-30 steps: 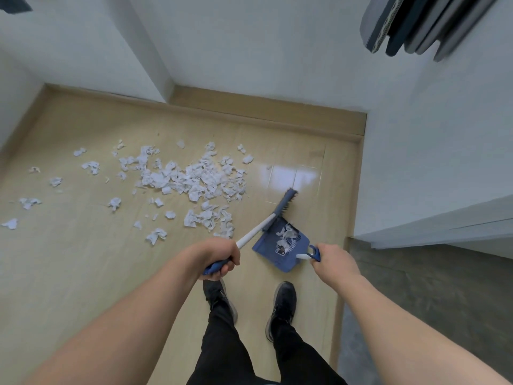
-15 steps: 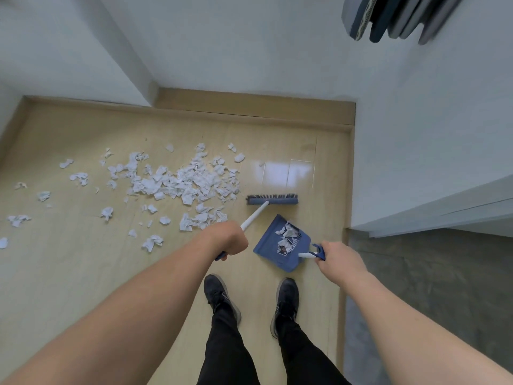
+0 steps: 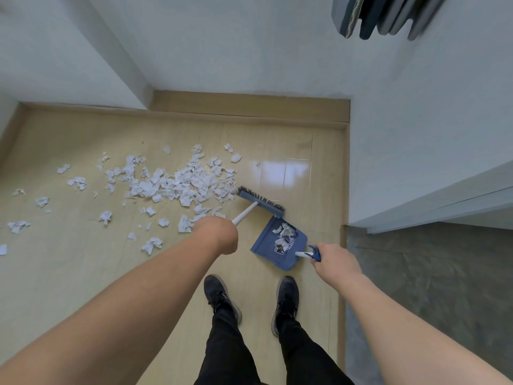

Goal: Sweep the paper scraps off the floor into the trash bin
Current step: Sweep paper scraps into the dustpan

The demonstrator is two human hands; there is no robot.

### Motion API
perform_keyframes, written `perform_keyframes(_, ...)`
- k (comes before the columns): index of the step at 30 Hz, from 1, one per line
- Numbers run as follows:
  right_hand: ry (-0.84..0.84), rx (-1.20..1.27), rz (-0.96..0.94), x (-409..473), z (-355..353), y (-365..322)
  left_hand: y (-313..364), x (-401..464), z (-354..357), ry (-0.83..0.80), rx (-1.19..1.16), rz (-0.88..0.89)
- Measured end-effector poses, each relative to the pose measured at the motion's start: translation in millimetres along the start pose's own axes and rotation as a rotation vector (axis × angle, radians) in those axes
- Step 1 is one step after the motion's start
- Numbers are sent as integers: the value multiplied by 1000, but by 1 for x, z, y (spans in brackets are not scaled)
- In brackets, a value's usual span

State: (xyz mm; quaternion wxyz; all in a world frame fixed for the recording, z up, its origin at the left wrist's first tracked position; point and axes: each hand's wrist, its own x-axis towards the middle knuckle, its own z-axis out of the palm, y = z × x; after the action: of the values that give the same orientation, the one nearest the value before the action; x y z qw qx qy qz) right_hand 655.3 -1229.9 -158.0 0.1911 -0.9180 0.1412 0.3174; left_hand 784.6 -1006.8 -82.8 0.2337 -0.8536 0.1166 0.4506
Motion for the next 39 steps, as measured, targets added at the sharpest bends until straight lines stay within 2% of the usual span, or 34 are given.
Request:
perform_keyframes(6, 0, 1, 17, -3, -6, -7, -19, -15, -2, -20, -88, -34)
perform_keyframes(14, 54, 76, 65, 4, -9, -3, -31, 3, 7, -291, -588, -56)
perform_keyframes(20, 97, 122, 78, 14, 4, -2, -13, 14, 19, -376, -534, 17)
perform_keyframes(26, 81, 144, 94, 19, -7, -13, -37, 3, 11, -506, -738, -12)
perform_keyframes(31, 107, 218, 99, 24, -35, -30, -69, -17, -7, -501, -968, -80)
perform_keyframes(39, 150, 250, 79, 71, -106, -83, -101, -2, -53, -350, -1449, -122)
